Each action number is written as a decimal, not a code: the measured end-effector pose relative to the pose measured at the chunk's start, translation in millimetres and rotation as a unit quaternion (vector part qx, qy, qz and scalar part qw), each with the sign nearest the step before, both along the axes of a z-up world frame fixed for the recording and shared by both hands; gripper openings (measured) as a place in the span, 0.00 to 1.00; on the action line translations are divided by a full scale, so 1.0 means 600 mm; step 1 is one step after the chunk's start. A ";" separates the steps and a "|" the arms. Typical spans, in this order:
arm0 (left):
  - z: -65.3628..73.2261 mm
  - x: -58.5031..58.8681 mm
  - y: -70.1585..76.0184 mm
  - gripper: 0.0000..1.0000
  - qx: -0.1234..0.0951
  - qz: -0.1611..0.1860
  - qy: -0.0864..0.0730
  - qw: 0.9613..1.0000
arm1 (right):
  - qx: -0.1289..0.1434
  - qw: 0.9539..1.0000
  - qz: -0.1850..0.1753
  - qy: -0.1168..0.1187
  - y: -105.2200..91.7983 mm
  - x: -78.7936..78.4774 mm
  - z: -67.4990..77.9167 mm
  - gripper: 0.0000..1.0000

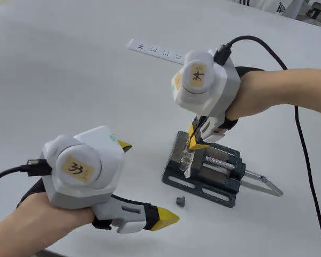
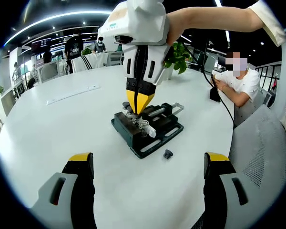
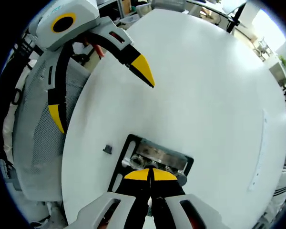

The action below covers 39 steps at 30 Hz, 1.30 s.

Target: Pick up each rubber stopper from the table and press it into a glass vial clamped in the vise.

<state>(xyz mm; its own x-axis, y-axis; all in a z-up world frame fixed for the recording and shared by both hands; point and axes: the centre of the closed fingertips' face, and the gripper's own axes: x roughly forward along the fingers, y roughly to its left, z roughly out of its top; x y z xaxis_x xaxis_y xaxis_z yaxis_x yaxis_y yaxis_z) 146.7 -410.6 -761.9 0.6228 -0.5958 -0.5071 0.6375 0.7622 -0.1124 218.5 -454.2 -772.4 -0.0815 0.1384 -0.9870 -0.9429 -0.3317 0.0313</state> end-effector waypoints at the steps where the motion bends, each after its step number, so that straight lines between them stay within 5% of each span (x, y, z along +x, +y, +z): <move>1: 0.001 -0.001 -0.001 0.96 0.001 0.000 0.001 1.000 | 0.006 1.000 -0.009 0.003 0.000 0.002 0.000 0.00; 14: 0.008 -0.008 -0.006 0.96 0.006 0.003 0.000 1.000 | 0.107 0.993 -0.056 0.005 -0.002 0.002 0.003 0.00; 21: 0.012 -0.008 0.000 0.96 0.011 0.008 -0.001 1.000 | 0.126 0.990 -0.061 -0.013 0.001 0.011 0.005 0.01; 28: 0.014 -0.010 0.002 0.96 0.013 0.009 -0.003 1.000 | 0.130 0.990 -0.058 -0.013 -0.019 -0.003 0.007 0.19; 39: 0.016 -0.011 0.006 0.96 0.014 0.010 -0.003 1.000 | 0.164 0.982 -0.089 0.006 -0.038 -0.032 0.006 0.27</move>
